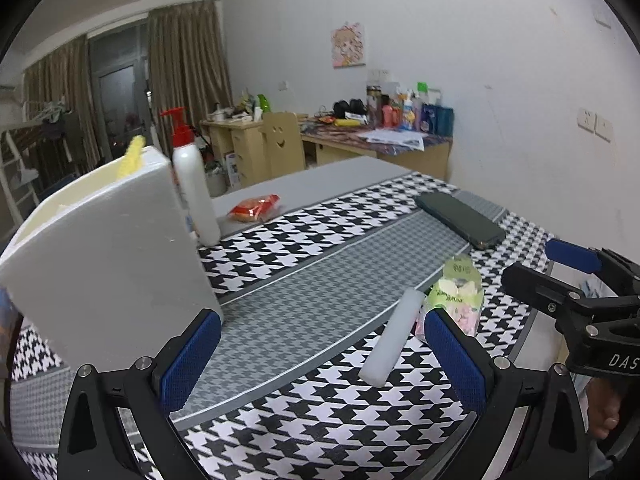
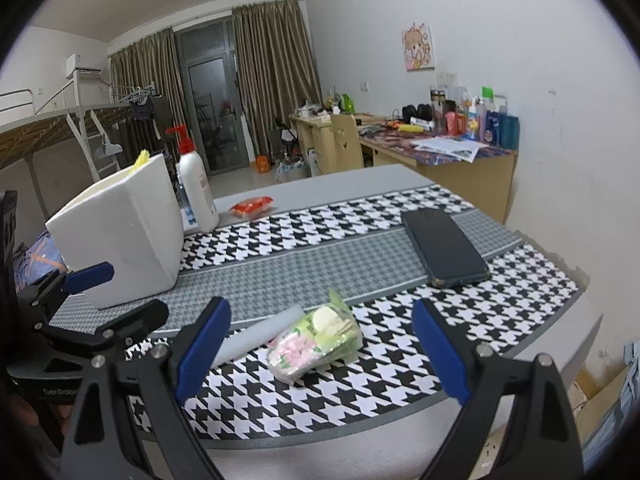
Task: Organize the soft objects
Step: 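Grasp the white foam roll with the left gripper while the right grasps the tissue bag, then lift the foam roll with the left gripper while the right lifts the tissue bag toward the box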
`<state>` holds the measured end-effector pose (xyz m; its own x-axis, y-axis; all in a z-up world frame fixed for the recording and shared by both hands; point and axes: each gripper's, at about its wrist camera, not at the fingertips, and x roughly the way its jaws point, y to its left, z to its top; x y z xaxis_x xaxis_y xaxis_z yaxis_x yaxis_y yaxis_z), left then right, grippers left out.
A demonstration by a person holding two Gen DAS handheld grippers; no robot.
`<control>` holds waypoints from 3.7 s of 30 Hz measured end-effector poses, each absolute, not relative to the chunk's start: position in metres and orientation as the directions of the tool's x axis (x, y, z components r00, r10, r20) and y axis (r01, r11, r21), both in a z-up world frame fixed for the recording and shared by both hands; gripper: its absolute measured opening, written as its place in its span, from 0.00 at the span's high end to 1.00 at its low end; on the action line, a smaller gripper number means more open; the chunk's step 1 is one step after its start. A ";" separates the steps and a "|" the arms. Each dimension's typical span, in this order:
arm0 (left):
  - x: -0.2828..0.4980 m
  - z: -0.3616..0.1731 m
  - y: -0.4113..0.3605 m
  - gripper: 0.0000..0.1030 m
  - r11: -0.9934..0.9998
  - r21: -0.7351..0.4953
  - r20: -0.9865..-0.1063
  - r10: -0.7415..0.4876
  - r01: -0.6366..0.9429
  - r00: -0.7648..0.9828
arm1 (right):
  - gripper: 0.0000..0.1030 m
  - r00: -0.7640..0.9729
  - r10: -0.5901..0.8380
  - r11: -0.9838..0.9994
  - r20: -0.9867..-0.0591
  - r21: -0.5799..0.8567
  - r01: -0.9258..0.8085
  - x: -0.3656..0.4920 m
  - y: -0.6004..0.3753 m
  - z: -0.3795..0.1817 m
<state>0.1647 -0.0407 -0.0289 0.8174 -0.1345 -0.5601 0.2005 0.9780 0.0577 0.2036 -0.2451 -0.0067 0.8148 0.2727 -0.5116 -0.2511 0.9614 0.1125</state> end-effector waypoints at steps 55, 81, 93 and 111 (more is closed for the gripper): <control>0.208 -0.092 -0.091 0.80 0.895 0.071 -0.763 -0.235 0.440 0.602 | 0.09 0.703 0.333 0.943 -0.629 0.214 -0.255 0.238 -0.249 -0.046; 0.205 -0.070 -0.047 0.82 0.954 -0.005 -0.690 -0.221 0.300 0.690 | 0.09 0.672 0.299 0.954 -0.678 0.197 -0.226 0.247 -0.232 -0.062; 0.204 -0.072 -0.048 0.82 0.950 0.000 -0.693 -0.224 0.311 0.685 | 0.47 0.645 0.314 0.949 -0.696 0.206 -0.240 0.246 -0.227 -0.063; 0.192 -0.059 -0.043 0.82 0.955 0.007 -0.661 -0.218 0.297 0.718 | 0.83 0.673 0.348 0.937 -0.653 0.217 -0.274 0.235 -0.225 -0.046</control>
